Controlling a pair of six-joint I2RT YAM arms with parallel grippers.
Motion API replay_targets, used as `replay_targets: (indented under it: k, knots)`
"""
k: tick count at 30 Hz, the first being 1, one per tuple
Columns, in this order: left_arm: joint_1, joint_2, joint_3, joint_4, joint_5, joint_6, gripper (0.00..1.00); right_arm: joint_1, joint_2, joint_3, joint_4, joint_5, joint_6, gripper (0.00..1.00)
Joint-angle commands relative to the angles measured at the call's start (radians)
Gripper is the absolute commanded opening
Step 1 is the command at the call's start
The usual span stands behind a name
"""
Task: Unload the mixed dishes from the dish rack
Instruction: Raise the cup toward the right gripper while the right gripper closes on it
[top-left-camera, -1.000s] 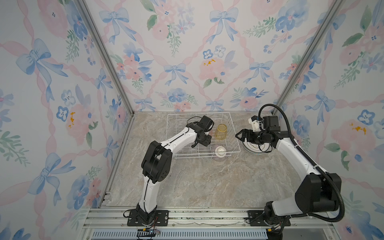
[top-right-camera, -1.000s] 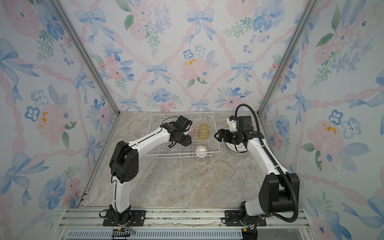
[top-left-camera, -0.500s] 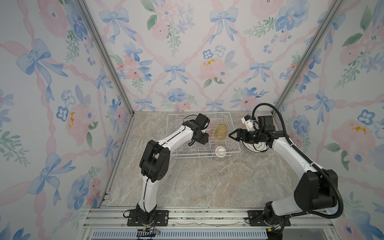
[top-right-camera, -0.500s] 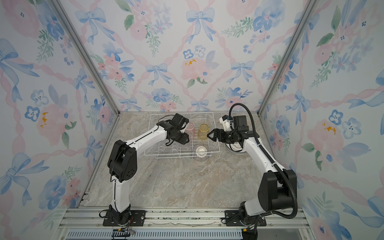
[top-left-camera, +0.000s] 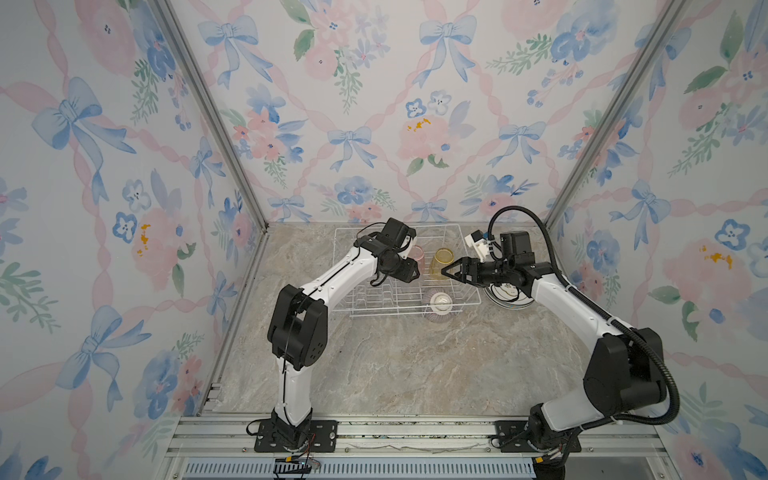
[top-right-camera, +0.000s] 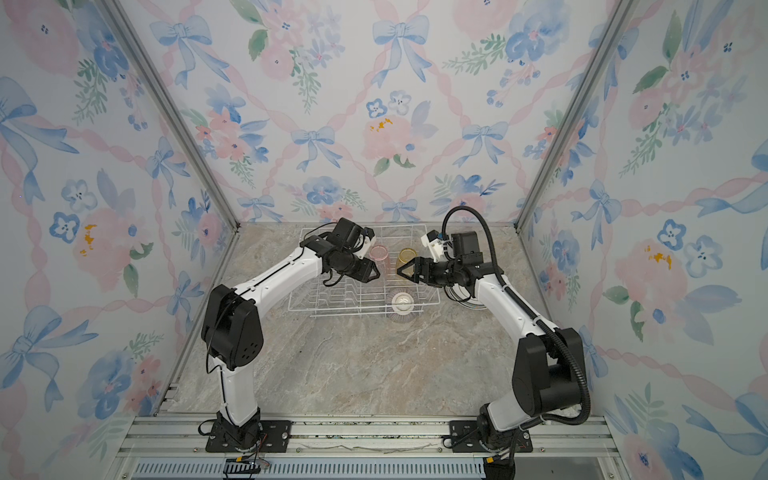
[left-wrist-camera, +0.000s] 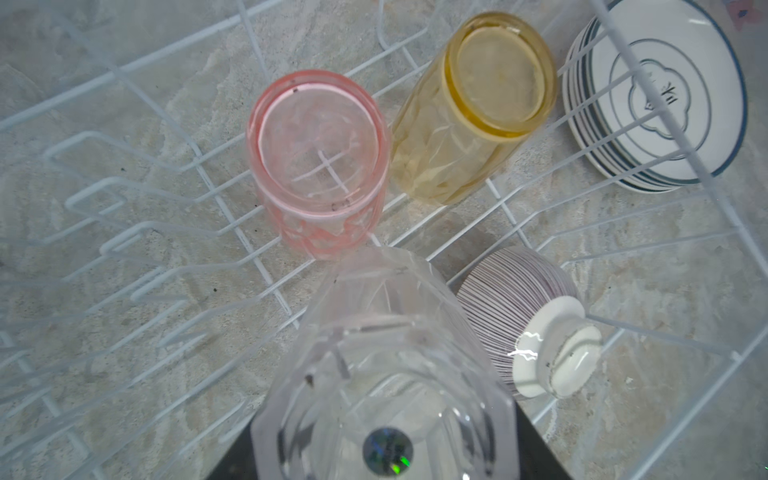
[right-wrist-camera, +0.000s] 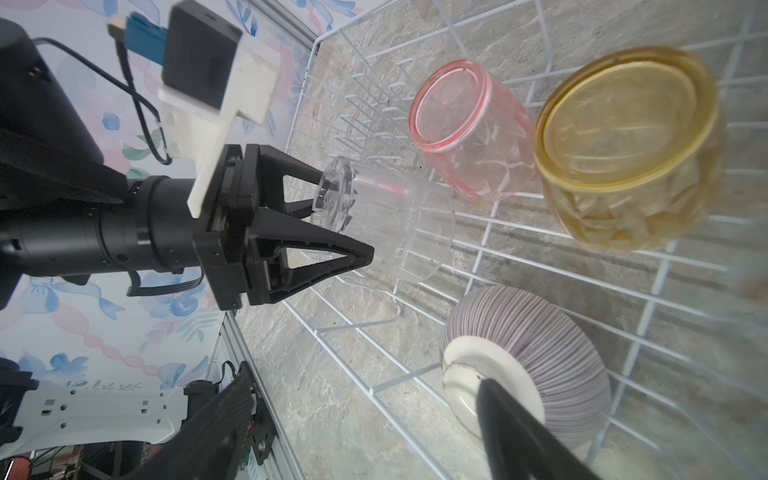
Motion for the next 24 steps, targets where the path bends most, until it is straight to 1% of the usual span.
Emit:
replay_targets:
  k: [1, 2, 5, 7, 10, 14, 16, 19, 24]
  knots:
    - [0.015, -0.084, -0.013, 0.029, 0.095, -0.008, 0.00, 0.017, 0.020, -0.023, 0.065, -0.051, 0.043, 0.83]
    - [0.019, -0.095, -0.017, 0.037, 0.116, -0.010, 0.00, 0.019, 0.023, -0.029, 0.085, -0.060, 0.057, 0.81]
    - [0.032, -0.127, -0.045, 0.076, 0.193, -0.024, 0.00, 0.022, 0.034, -0.056, 0.178, -0.099, 0.121, 0.72]
    - [0.042, -0.148, -0.068, 0.113, 0.263, -0.037, 0.00, 0.024, 0.035, -0.081, 0.259, -0.118, 0.172, 0.67]
    - [0.055, -0.172, -0.100, 0.163, 0.345, -0.055, 0.00, 0.027, 0.030, -0.105, 0.353, -0.141, 0.231, 0.65]
    - [0.086, -0.215, -0.173, 0.281, 0.455, -0.108, 0.00, 0.036, 0.014, -0.121, 0.418, -0.160, 0.256, 0.64]
    - [0.100, -0.234, -0.213, 0.357, 0.515, -0.144, 0.00, 0.037, 0.003, -0.151, 0.516, -0.182, 0.326, 0.64]
    - [0.106, -0.248, -0.242, 0.421, 0.565, -0.181, 0.00, 0.036, 0.006, -0.179, 0.655, -0.210, 0.422, 0.63]
    - [0.118, -0.269, -0.297, 0.560, 0.632, -0.257, 0.00, 0.045, 0.019, -0.196, 0.777, -0.226, 0.504, 0.60]
